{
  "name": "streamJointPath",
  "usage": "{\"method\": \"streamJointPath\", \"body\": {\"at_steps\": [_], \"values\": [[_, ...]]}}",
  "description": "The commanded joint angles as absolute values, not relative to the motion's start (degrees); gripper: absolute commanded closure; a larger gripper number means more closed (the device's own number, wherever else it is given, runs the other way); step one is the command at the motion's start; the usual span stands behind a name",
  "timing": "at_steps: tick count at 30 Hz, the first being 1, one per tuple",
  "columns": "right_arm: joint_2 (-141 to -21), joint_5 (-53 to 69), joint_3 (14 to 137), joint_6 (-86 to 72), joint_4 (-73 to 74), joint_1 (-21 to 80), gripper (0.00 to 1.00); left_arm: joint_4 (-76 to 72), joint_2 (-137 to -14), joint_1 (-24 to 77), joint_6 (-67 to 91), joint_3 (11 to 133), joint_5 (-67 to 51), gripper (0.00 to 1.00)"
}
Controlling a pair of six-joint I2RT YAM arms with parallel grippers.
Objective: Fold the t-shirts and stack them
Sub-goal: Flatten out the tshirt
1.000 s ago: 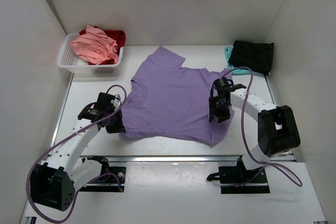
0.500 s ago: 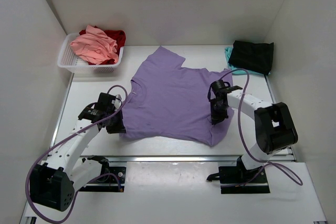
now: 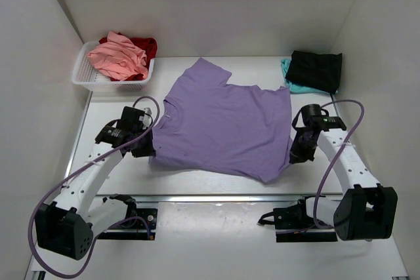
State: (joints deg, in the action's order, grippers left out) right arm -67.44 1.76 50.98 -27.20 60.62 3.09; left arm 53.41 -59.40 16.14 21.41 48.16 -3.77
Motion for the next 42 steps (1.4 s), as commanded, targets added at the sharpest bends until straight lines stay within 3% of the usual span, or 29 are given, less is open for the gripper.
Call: {"method": "streamJointPath", "body": {"at_steps": [1,6,14,19,23,27,31,35,37,39,42], "values": [[-64.61,1.49,48.87,-32.16,69.42,2.28,1.00,52.82,-60.90,17.40,20.04,52.02,-2.11,1.00],[-60.39,3.16,45.71,-34.54,72.33,0.10,1.00,51.86,-63.89,18.72,19.43,54.92,-0.44,1.00],[-59.41,4.48,44.03,-28.66,71.99,-13.09,1.00,53.61,-65.92,19.51,19.16,59.49,2.02,1.00],[-61.26,-1.91,53.06,-32.51,73.57,-11.60,1.00,55.46,-68.37,18.02,19.68,68.81,9.65,1.00],[-60.39,-0.44,57.12,-34.45,70.67,-18.27,1.00,54.50,-71.62,15.74,21.35,73.90,7.92,1.00],[-60.82,-2.47,64.14,-33.76,66.47,-16.28,1.00,53.88,-73.12,11.88,22.94,81.27,7.38,1.00],[-71.50,1.93,68.28,-30.50,58.29,-12.67,1.00,51.86,-81.20,9.58,25.04,94.18,5.90,1.00],[-82.51,2.81,81.60,-25.77,51.08,-8.80,1.00,49.22,-91.57,7.65,26.89,108.43,0.18,1.00],[-89.00,4.83,90.58,-23.91,49.04,-7.57,1.00,48.17,-97.79,6.42,26.28,121.14,-1.40,1.00],[-94.46,7.29,107.49,-20.75,50.09,-6.77,1.00,46.50,-100.98,5.36,25.75,130.11,-1.06,1.00],[-98.35,6.16,122.66,-17.31,50.62,-4.31,1.00,45.09,-100.99,5.80,21.46,138.16,3.32,1.00]]}}
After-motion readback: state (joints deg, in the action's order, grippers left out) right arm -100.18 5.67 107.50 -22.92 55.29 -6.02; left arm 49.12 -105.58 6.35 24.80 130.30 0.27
